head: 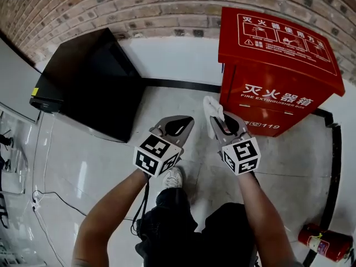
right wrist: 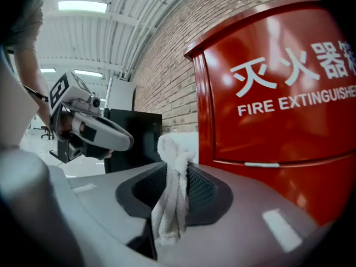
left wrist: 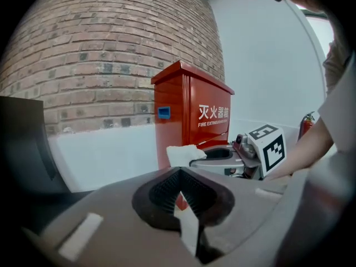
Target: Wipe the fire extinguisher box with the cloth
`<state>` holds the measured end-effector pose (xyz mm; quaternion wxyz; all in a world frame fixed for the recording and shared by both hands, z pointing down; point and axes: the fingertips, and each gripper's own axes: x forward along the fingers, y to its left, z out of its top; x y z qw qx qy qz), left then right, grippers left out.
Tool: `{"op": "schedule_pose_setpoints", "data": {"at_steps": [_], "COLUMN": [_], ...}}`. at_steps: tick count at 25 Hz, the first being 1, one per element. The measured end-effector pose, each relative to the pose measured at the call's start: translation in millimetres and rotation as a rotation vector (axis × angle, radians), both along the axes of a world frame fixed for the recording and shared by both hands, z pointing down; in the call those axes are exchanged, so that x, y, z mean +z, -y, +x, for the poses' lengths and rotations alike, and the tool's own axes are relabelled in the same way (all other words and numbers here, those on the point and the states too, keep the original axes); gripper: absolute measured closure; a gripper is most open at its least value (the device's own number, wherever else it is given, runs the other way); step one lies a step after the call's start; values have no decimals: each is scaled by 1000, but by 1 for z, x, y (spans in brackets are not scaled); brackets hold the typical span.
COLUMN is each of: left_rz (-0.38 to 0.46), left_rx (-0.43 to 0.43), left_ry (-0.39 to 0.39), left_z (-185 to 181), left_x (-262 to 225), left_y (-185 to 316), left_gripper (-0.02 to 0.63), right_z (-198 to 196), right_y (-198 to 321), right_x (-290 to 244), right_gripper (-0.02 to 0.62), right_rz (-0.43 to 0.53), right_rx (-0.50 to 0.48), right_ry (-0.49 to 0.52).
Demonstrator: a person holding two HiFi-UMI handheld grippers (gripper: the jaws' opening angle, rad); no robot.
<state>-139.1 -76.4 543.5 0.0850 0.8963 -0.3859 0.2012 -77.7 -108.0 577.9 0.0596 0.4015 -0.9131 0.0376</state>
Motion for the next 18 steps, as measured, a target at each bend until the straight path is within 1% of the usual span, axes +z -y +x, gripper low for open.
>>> {"op": "schedule_pose_setpoints", "data": {"at_steps": [3,5,10,18], "left_rz": [-3,-2,-10,-39], "left_rx": [14,27,83,155], "left_ry": [-11,-8,-12,-39], "left_z": [9,20,53,108], "left_x": [5,8,17,23], "left_y": [-1,-2,-8,-22], "left_gripper": [605,604,605,605], "right_z": [25,43,100,209], "right_y": [0,-1,-3,-13], "right_x": [12,16,19,17], "right_gripper": [482,482,482,483], "right_rz": [22,46,59,40], "right_rx": [41,75,190,383], "right_ry": [-57,-77,-58,-65]}}
